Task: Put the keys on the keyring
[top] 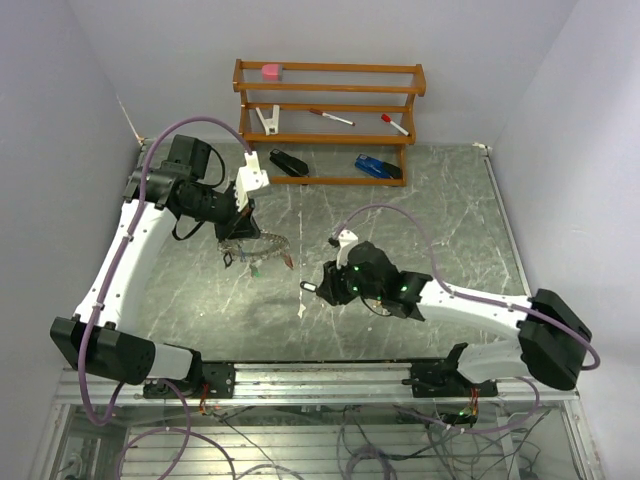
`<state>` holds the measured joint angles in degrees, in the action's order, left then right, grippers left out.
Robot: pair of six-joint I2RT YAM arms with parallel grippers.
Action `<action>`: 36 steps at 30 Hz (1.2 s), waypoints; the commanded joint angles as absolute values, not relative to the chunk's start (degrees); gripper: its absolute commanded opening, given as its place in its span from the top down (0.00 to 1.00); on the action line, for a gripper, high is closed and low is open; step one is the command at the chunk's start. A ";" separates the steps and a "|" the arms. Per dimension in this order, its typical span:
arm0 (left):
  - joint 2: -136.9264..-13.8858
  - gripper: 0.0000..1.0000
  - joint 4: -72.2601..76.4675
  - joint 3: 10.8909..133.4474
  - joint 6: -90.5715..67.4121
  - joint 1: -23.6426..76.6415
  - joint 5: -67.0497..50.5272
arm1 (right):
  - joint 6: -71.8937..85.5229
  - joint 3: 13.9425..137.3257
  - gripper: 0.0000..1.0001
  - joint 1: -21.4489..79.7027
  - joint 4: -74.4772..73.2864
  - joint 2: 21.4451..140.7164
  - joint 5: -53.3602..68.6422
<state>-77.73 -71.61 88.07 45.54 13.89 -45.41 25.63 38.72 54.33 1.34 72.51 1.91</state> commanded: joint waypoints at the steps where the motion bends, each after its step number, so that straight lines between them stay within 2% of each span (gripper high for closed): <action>1: -76.01 0.93 -70.22 88.53 45.61 13.35 -46.17 | 25.78 40.83 0.69 54.15 1.24 77.19 2.12; 13: -75.20 0.93 -75.35 88.17 51.36 13.27 -48.00 | 22.30 43.66 0.72 54.20 1.83 85.57 1.99; 24: -69.18 0.93 -68.16 84.53 49.42 13.27 -40.03 | 18.25 45.84 0.73 54.14 3.16 89.95 -3.34; 36: -68.29 0.93 -70.07 85.30 51.84 13.27 -41.35 | 16.78 44.27 0.73 54.00 5.58 93.07 -4.37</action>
